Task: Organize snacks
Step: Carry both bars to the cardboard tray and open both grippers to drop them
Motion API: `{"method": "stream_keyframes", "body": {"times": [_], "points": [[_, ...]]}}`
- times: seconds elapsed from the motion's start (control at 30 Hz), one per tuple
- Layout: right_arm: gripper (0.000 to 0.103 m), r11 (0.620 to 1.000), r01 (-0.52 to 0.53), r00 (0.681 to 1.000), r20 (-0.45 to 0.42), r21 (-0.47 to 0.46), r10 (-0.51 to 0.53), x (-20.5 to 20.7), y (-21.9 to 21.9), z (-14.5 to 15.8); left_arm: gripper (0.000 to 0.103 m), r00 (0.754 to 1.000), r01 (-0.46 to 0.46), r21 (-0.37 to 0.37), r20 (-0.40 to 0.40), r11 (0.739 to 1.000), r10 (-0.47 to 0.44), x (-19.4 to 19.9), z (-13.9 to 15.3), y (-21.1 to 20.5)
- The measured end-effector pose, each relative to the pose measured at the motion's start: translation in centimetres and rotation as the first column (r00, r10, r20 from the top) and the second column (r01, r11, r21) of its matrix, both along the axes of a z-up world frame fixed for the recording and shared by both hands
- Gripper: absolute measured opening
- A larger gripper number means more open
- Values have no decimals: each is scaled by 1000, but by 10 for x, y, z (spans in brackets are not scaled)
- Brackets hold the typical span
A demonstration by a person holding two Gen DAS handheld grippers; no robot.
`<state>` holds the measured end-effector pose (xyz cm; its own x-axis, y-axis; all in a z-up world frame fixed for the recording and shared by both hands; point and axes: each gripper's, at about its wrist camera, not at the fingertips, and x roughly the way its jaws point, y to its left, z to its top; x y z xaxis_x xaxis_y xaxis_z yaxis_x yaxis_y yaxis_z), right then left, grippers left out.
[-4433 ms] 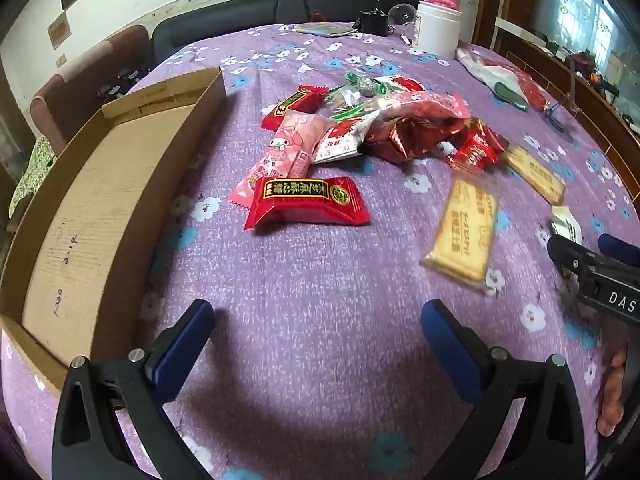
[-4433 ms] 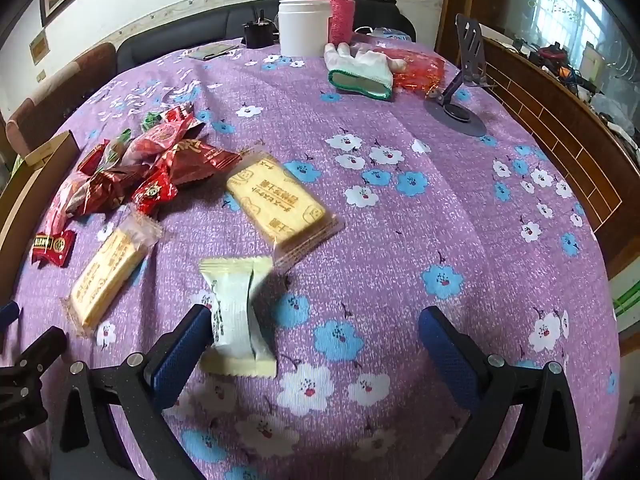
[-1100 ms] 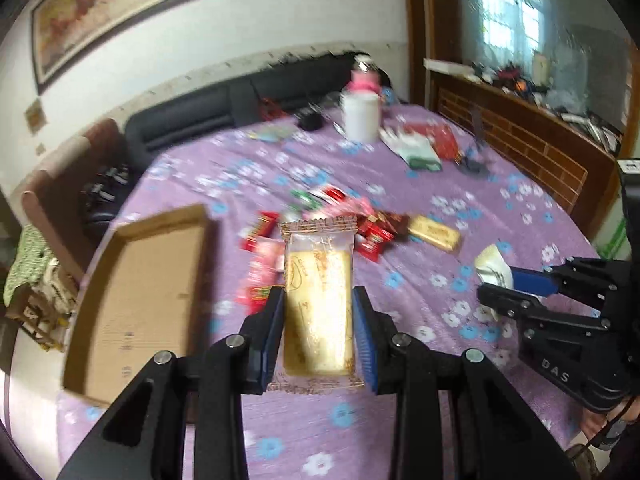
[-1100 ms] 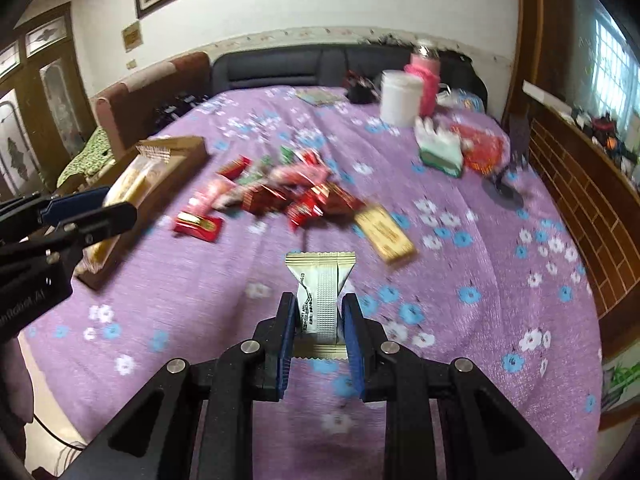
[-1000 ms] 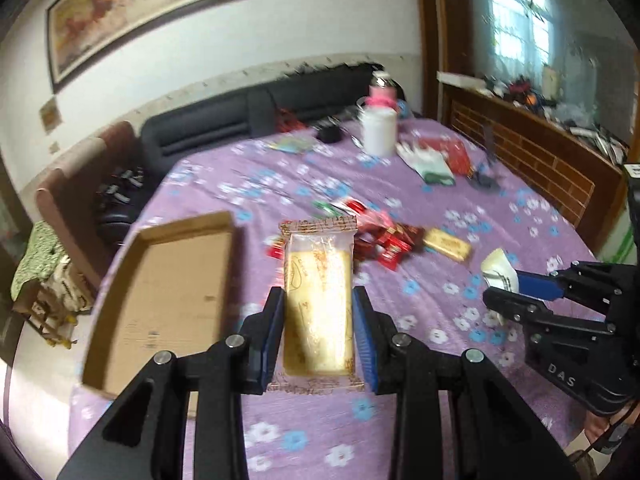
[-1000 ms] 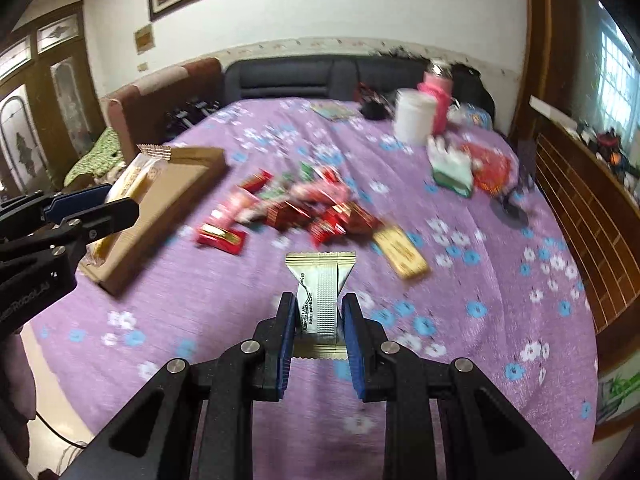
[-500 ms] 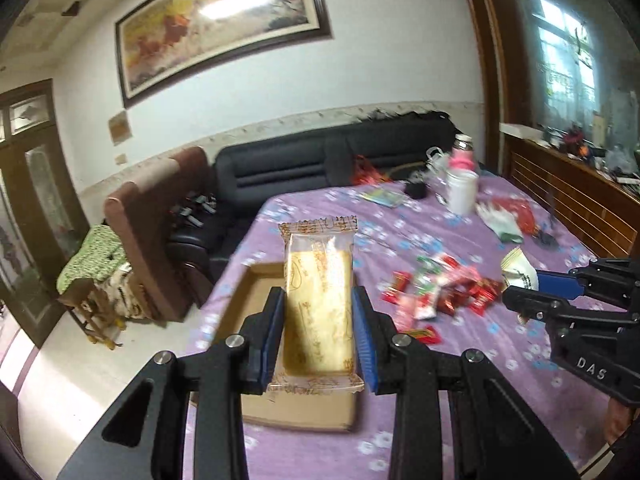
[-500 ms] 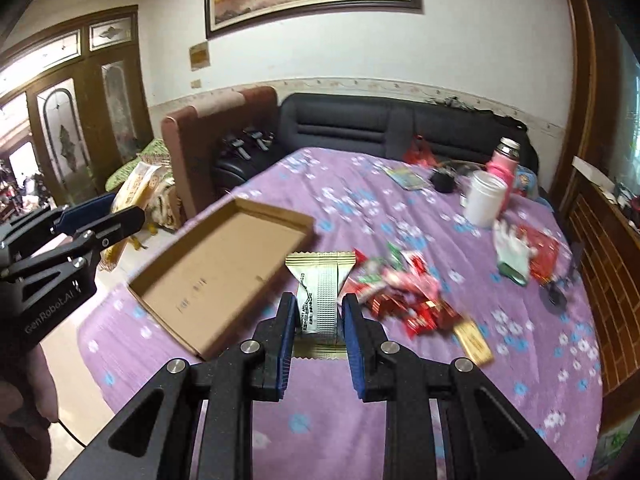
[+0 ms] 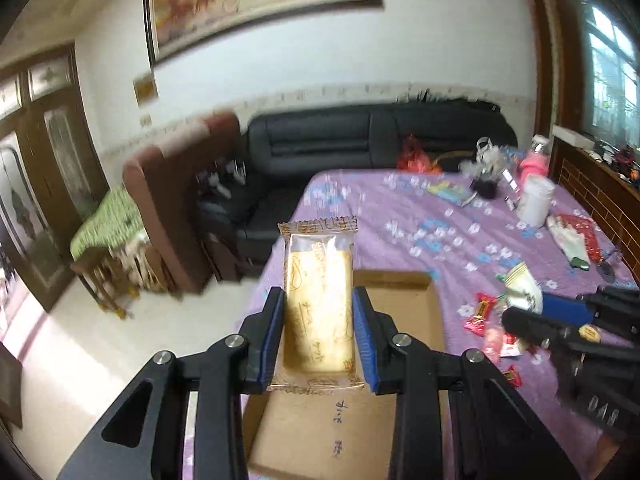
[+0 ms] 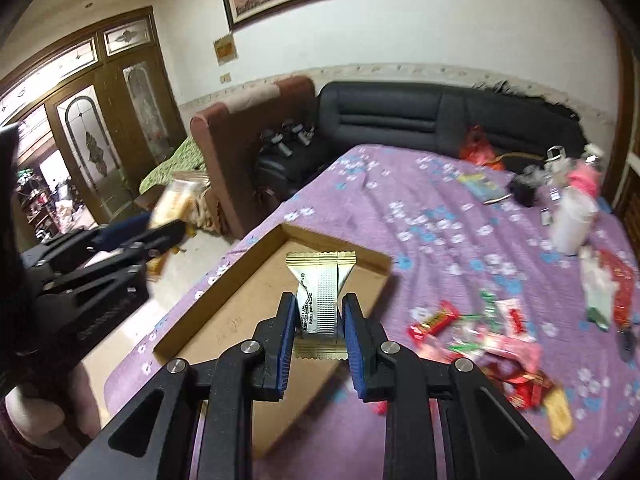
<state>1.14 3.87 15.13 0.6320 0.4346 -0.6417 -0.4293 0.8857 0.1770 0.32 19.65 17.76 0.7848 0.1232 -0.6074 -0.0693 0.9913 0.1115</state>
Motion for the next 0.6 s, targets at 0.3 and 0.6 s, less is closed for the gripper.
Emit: {"method": "stream_keyframes", "body": {"times": [0.3,0.6], "points": [[26,997,-29,992,-127,-68,20,77,46,-71,33,975,-32,-193,-221,981,-12,102,-86,34],[26,995,-9,985,-175,-100,-9,113,61,-110,52,961,-56,-234,-275,970,-11,138,-124,33]]}}
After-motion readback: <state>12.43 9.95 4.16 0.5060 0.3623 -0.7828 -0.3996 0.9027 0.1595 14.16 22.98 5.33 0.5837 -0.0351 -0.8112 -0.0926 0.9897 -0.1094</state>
